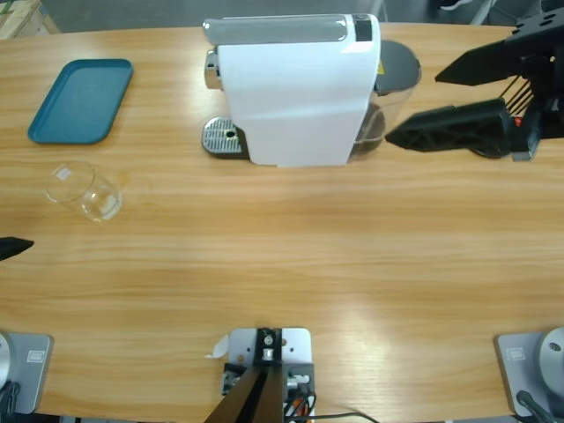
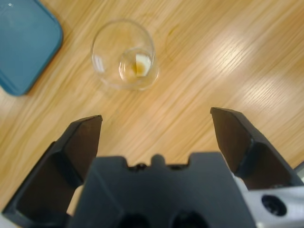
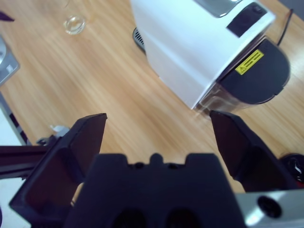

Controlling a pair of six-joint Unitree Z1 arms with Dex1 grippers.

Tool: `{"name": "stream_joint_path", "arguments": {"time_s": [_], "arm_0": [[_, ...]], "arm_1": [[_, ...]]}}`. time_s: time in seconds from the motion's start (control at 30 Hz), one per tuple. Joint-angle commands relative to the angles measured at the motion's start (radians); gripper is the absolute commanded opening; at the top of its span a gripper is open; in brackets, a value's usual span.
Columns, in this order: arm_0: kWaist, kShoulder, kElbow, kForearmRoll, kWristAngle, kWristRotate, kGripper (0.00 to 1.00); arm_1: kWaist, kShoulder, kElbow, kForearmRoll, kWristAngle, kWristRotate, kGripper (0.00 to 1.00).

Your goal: Pour coffee

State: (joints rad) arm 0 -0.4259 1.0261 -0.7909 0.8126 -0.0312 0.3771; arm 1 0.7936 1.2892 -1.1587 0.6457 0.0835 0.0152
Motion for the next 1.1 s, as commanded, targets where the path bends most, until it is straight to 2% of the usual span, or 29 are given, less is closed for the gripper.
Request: {"name": "stream_joint_path", "arguments": {"time_s": [0.03,0.17,0.4,0.63,1.1], "arm_0": [[0.038,-0.103,0.104,-0.120,-0.072,-0.004,0.998],[0.107,-0.007,0.109,-0.163,-0.044,-0.015,0.991],[0.108,0.148,0.160,-0.336,-0.084,-0.042,0.991],[0.109,0.287,0.164,-0.405,-0.080,-0.038,0.990],[0.118,0.323,0.186,-0.471,-0.040,-0.041,0.973]], "arm_1": [[-0.056,0.047,0.082,-0.127,0.016,-0.007,1.000],[-0.078,0.068,0.117,-0.182,0.034,-0.011,1.000],[-0.135,0.100,0.117,-0.192,0.065,-0.036,1.000],[-0.161,0.131,0.114,-0.205,0.083,-0.051,1.000],[-0.180,0.148,0.116,-0.216,0.105,-0.063,1.000]]}}
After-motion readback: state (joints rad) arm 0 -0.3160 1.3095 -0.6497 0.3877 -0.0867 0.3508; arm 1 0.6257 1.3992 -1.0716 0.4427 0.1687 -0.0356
